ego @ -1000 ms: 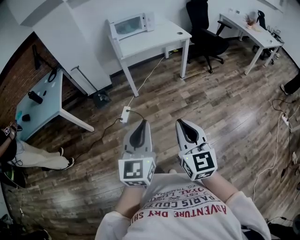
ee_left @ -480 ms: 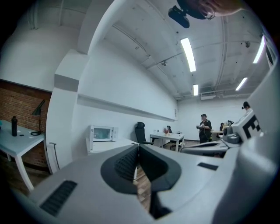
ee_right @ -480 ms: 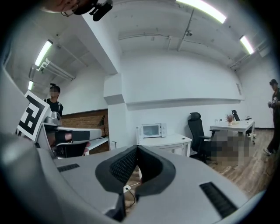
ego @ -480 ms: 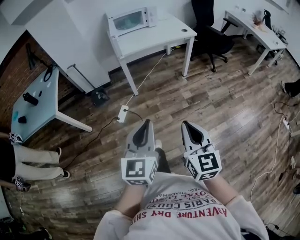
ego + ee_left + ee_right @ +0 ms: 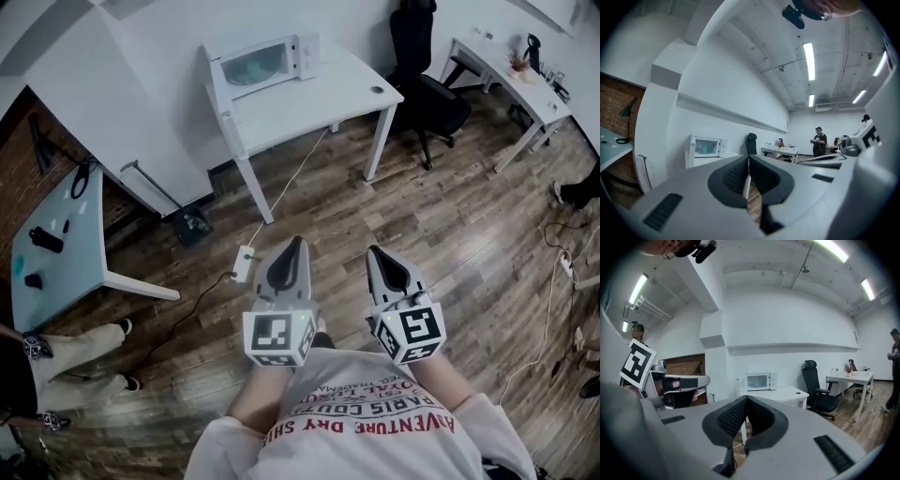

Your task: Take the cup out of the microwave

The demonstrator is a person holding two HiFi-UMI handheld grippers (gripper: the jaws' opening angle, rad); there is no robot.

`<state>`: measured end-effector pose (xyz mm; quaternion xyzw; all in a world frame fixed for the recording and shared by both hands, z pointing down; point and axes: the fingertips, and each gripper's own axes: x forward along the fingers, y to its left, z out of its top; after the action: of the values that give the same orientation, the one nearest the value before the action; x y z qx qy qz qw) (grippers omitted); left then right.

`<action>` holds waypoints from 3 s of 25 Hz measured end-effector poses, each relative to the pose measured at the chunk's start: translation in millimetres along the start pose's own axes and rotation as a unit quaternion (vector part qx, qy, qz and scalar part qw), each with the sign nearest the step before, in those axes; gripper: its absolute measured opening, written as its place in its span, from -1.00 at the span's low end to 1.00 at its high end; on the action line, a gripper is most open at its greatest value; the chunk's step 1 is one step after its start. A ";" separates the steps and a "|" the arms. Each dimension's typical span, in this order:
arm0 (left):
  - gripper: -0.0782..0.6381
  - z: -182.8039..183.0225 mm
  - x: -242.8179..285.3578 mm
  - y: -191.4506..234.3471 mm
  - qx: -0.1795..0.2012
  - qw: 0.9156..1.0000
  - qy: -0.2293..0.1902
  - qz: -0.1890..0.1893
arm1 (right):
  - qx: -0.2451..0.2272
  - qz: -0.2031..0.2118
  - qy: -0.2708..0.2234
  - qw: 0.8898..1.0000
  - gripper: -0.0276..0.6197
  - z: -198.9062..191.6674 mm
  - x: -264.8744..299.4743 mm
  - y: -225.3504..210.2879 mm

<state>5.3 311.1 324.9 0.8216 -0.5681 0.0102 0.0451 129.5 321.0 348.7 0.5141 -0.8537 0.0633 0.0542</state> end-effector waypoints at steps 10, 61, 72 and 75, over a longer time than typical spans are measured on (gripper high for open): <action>-0.76 8.1 100.5 95.4 -0.007 1.000 0.018 0.000 | 0.015 0.004 0.018 1.000 -0.88 20.2 136.8 -12.6; -0.76 3.8 567.8 325.8 -0.056 0.970 0.046 0.233 | -0.018 0.228 0.082 0.970 -0.88 78.2 659.1 -234.6; -0.76 -17.4 625.4 401.1 -0.066 0.964 0.069 0.248 | -0.026 0.241 0.091 0.966 -0.88 76.3 768.0 -229.5; -0.76 -33.1 634.9 407.9 -0.067 0.964 0.081 0.245 | -0.027 0.247 0.103 0.963 -0.88 62.2 784.2 -226.1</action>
<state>-149.8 -421.1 426.5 0.6490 -0.7459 0.0494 0.1414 -37.2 -476.9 422.9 0.2759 -0.9454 0.1043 0.1386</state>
